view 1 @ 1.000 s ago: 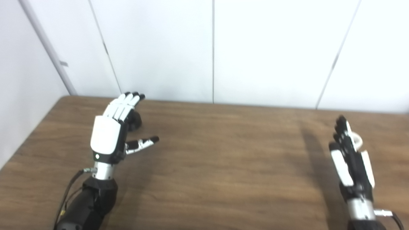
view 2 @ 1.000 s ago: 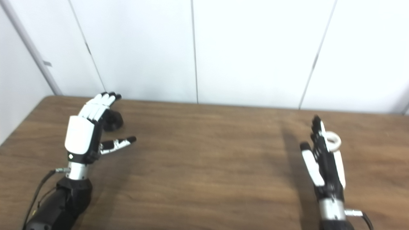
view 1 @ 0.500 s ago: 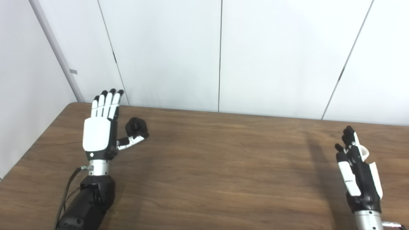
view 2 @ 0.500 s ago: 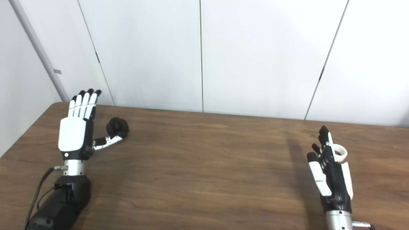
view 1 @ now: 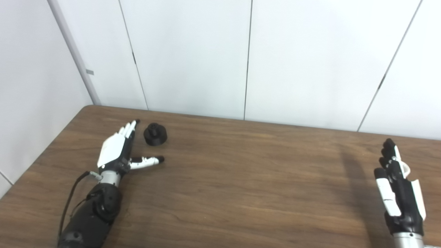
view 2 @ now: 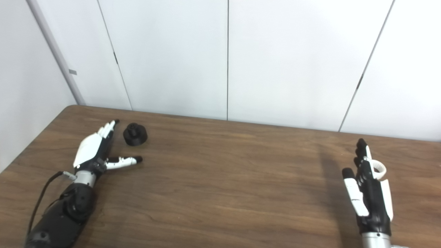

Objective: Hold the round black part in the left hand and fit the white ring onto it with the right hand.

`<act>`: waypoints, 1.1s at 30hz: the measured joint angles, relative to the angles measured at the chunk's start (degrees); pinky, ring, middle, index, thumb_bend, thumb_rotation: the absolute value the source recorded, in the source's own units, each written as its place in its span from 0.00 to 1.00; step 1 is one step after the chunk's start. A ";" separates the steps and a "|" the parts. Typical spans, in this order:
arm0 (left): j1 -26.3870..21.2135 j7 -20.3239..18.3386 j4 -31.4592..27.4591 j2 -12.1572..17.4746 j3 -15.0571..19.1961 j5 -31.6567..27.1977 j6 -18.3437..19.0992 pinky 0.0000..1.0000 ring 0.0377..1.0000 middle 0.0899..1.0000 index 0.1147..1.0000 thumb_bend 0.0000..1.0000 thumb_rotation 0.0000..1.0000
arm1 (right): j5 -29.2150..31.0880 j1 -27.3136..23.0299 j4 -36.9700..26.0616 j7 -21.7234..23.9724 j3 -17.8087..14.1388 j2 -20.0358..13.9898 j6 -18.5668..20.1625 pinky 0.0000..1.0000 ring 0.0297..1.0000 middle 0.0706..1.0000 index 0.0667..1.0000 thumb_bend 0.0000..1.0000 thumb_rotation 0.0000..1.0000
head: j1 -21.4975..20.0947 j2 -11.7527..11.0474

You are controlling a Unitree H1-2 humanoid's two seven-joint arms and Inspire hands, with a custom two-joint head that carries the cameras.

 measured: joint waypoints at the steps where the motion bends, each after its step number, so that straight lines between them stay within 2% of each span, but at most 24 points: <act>1: -0.08 -1.78 -0.14 0.84 0.02 -0.72 -0.25 1.00 1.00 1.00 1.00 1.00 0.47 | -0.04 0.00 0.06 0.00 -0.02 -0.06 0.01 0.99 1.00 1.00 0.98 0.42 0.84 | 0.26 0.17; 6: -1.13 -9.44 0.84 5.05 0.03 -4.65 -2.10 1.00 1.00 1.00 0.99 1.00 0.43 | -0.08 0.00 0.07 -0.14 -0.08 -0.10 -0.01 0.98 1.00 1.00 0.98 0.41 0.84 | 0.88 0.26; 8: -1.74 -11.01 2.09 6.11 -0.01 -5.27 -3.47 0.99 1.00 1.00 0.99 1.00 0.42 | 0.18 -0.01 0.13 -0.04 -0.15 -0.15 -0.04 0.99 1.00 1.00 0.99 0.42 0.83 | 1.58 0.18; 11: -2.15 -12.49 2.15 6.67 0.14 -6.63 -3.54 0.98 1.00 1.00 0.99 1.00 0.40 | 1.14 -0.02 0.25 0.17 -0.21 -0.27 -0.18 0.97 1.00 1.00 0.99 0.44 0.83 | 2.28 0.18; 14: -2.55 -13.75 2.33 6.69 0.80 -8.13 -3.60 0.97 1.00 1.00 0.99 1.00 0.39 | 1.92 -0.02 0.32 0.48 -0.21 -0.51 -0.26 0.96 1.00 1.00 0.99 0.41 0.83 | 2.55 0.18; 21: -3.95 -14.08 4.12 6.73 1.57 -9.05 -3.78 0.95 0.99 1.00 0.95 1.00 0.40 | 1.53 -0.01 0.30 0.23 -0.35 -0.56 -0.25 1.00 1.00 0.99 0.98 0.42 0.82 | 2.90 0.26; 26: -6.15 -13.17 6.87 7.09 -0.90 -5.63 -4.31 0.98 1.00 1.00 0.87 1.00 0.42 | 2.07 0.14 -0.04 0.36 -0.35 -0.56 0.15 1.00 1.00 1.00 0.98 0.39 0.81 | 2.72 0.53; 33: -7.69 -11.69 7.81 7.18 -3.49 -0.99 -2.54 1.00 1.00 0.97 0.78 1.00 0.40 | 1.94 0.47 -0.66 0.46 -0.34 -0.69 0.04 1.00 1.00 1.00 0.98 0.40 0.82 | 2.64 1.05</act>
